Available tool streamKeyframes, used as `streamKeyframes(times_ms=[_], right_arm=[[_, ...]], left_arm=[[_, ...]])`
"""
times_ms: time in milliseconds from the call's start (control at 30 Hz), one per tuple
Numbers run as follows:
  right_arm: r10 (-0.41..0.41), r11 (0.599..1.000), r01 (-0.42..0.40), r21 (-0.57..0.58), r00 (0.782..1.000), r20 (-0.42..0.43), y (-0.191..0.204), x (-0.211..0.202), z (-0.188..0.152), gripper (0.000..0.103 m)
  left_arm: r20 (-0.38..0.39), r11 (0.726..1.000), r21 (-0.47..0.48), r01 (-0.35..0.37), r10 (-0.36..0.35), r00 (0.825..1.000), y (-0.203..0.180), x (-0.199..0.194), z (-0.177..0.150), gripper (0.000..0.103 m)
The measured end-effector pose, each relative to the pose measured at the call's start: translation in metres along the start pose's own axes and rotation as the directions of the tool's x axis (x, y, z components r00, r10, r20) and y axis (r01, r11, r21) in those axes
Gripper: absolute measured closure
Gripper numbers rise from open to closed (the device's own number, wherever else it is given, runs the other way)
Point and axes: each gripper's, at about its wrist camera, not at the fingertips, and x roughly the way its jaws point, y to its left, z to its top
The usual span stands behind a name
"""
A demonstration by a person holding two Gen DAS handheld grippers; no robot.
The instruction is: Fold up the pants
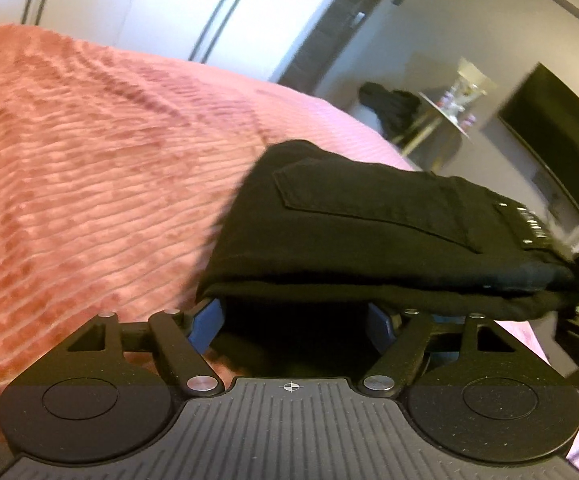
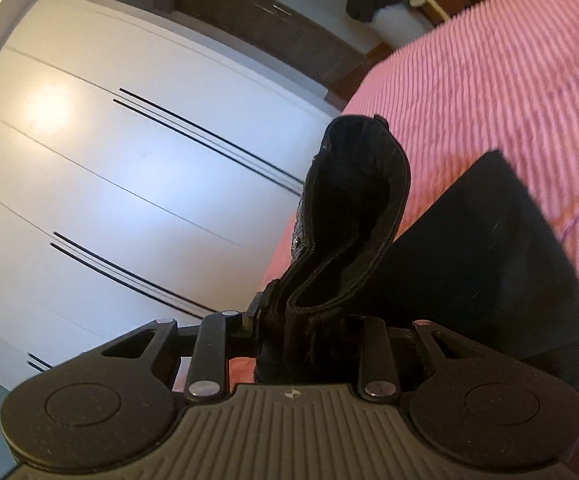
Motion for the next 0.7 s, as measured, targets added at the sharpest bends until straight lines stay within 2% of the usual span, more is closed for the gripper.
streamKeyframes(times_ms=[67, 100, 167, 200, 233, 267, 367, 400, 467, 567, 600, 667, 700], right_arm=[[-0.037, 0.999, 0.037, 0.000, 0.999, 0.002, -0.009, 0.002, -0.005, 0.076], [-0.070, 0.998, 0.070, 0.000, 0.998, -0.001, -0.017, 0.002, -0.006, 0.076], [-0.168, 0.986, 0.168, -0.009, 0.985, -0.026, -0.037, 0.006, -0.009, 0.074], [-0.223, 0.975, 0.223, -0.001, 0.973, -0.054, -0.048, 0.011, -0.011, 0.071], [-0.268, 0.962, 0.271, 0.029, 0.960, -0.084, -0.059, 0.014, -0.013, 0.062], [-0.288, 0.948, 0.300, 0.109, 0.950, -0.118, -0.070, 0.014, -0.012, 0.058], [-0.217, 0.958, 0.230, 0.170, 0.972, -0.092, -0.077, 0.006, -0.005, 0.044], [-0.212, 0.959, 0.226, 0.171, 0.973, -0.096, -0.077, 0.008, -0.004, 0.039], [-0.238, 0.955, 0.254, 0.153, 0.964, -0.116, -0.077, 0.015, -0.004, 0.038], [-0.221, 0.943, 0.245, 0.225, 0.967, -0.126, -0.090, 0.035, -0.002, 0.038], [-0.201, 0.941, 0.226, 0.251, 0.972, -0.124, -0.095, 0.037, -0.002, 0.038], [-0.194, 0.933, 0.224, 0.281, 0.972, -0.131, -0.100, 0.036, 0.000, 0.045], [-0.209, 0.931, 0.238, 0.276, 0.969, -0.132, -0.099, 0.035, -0.002, 0.062]], left_arm=[[-0.031, 0.998, 0.007, 0.055, -0.055, 0.998, 0.000, -0.005, -0.001, 0.014], [-0.033, 0.994, 0.008, 0.109, -0.109, 0.994, 0.000, -0.010, -0.003, 0.008], [-0.022, 0.974, 0.015, 0.224, -0.224, 0.974, 0.001, -0.023, -0.006, 0.005], [-0.013, 0.966, 0.012, 0.259, -0.259, 0.966, 0.002, -0.028, -0.006, 0.003], [0.004, 0.962, 0.002, 0.273, -0.273, 0.962, 0.005, -0.031, -0.006, 0.002], [0.025, 0.967, -0.009, 0.255, -0.255, 0.967, 0.007, -0.033, -0.006, 0.002], [0.060, 0.984, -0.096, 0.153, -0.147, 0.987, 0.017, -0.024, -0.001, 0.001], [0.059, 0.985, -0.132, 0.112, -0.105, 0.993, 0.020, -0.019, 0.000, 0.001], [0.057, 0.983, -0.184, 0.023, -0.013, 0.998, 0.024, -0.006, 0.004, 0.001], [0.036, 0.976, -0.214, -0.039, 0.048, 0.998, 0.028, 0.009, 0.009, 0.001], [0.018, 0.975, -0.215, -0.053, 0.058, 0.998, 0.029, 0.015, 0.009, 0.001], [-0.011, 0.975, -0.208, -0.076, 0.075, 0.997, 0.027, 0.023, 0.009, 0.001], [-0.021, 0.977, -0.198, -0.080, 0.077, 0.997, 0.026, 0.025, 0.009, 0.001]])
